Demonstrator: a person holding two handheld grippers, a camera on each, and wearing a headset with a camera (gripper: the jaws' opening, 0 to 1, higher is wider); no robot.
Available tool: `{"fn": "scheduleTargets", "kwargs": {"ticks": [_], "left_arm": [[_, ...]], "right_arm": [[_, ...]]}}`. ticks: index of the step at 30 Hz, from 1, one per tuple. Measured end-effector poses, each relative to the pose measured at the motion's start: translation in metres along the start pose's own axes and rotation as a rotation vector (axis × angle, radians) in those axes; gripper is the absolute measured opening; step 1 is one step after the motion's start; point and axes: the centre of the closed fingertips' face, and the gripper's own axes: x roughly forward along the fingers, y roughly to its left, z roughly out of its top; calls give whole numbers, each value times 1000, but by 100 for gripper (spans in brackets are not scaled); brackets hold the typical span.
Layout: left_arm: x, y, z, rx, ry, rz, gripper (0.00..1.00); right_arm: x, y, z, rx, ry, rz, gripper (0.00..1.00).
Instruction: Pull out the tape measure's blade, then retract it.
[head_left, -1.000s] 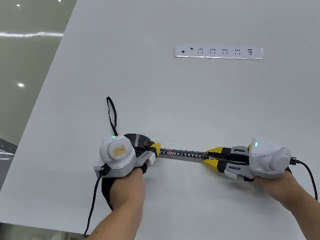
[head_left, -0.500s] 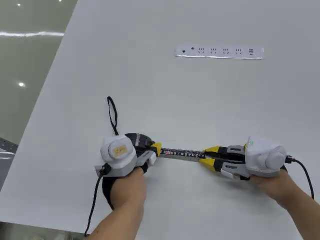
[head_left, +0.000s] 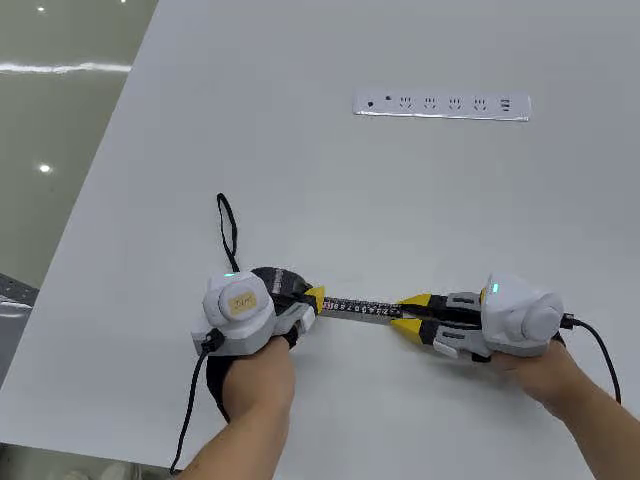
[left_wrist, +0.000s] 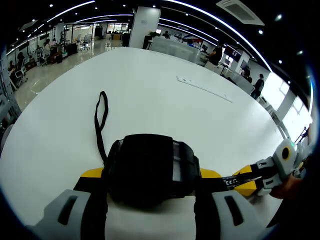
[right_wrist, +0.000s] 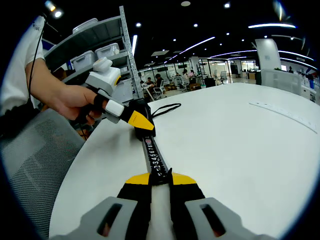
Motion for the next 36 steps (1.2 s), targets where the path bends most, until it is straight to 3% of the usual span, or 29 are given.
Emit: {"fn": "scheduleTargets", "kwargs": {"ticks": [36], "left_arm": [[0,0,-1,-2,2,-2,69]], "right_arm": [[35,8,10,-18,1,42,12]]}}
